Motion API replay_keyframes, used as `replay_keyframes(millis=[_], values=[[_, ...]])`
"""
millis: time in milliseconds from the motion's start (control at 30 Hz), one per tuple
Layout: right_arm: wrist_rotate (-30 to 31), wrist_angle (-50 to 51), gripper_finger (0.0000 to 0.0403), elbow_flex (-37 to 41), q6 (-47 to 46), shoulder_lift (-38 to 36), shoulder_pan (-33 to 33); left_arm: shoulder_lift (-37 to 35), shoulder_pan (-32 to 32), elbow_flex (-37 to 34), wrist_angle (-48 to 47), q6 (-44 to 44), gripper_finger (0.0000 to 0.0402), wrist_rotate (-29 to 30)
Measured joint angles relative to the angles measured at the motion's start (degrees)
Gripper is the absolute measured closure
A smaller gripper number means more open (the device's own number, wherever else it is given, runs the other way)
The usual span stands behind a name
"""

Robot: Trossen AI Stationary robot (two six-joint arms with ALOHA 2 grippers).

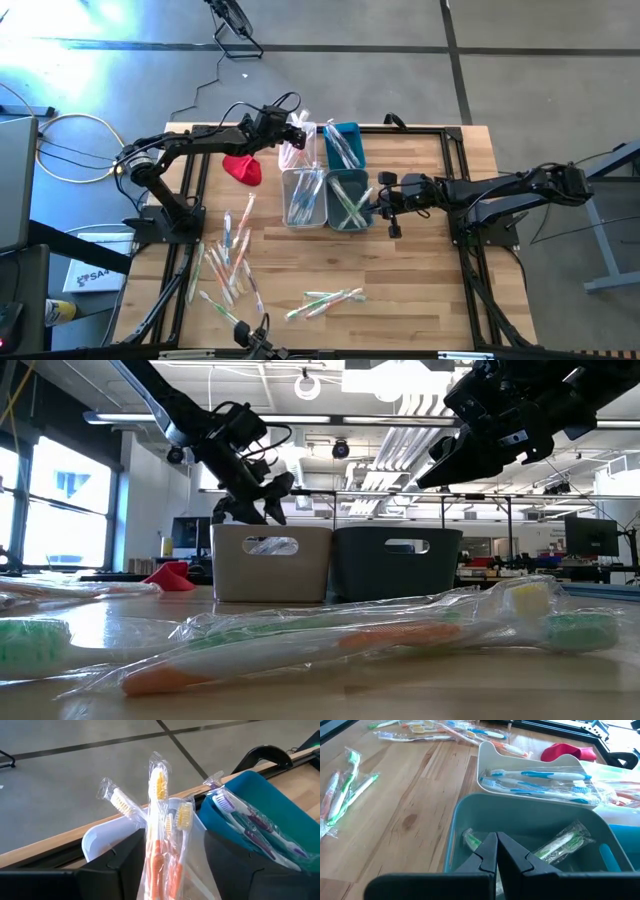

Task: Pick & Place Toothbrushes
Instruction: Put the orange toothbrush into the transparent bin

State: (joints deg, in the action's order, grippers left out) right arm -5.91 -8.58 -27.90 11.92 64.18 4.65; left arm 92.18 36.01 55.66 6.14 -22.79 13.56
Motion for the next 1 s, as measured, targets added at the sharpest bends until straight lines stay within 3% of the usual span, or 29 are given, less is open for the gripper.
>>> replay_keyframes(millis=[200,467,600,800,1000], values=[[0.00,0.00,0.0401,0.02,-0.02,0.00,0.00,-0.02,-0.02,0.00,-0.25,-0.02,0.0203,-0.23],[0.00,0.02,0.0401,0.01,0.00,0.00,0.02,-0.94,-0.04,-0.07,-1.04,-1.44,0.0203,-7.30],[0.00,0.24,0.0401,0.00,-0.02,0.00,0.02,-3.40,-0.69,-0.07,-4.38,2.30,0.0203,-8.57],[0.00,0.22,0.0401,0.00,-0.02,0.00,0.02,-9.73,-4.73,-0.07,-12.33,6.19,0.0203,-6.43],[-0.03,0.22,0.0401,0.00,-0.02,0.00,0.02,-15.93,-10.72,-0.07,-16.47,8.33,0.0203,1.04]])
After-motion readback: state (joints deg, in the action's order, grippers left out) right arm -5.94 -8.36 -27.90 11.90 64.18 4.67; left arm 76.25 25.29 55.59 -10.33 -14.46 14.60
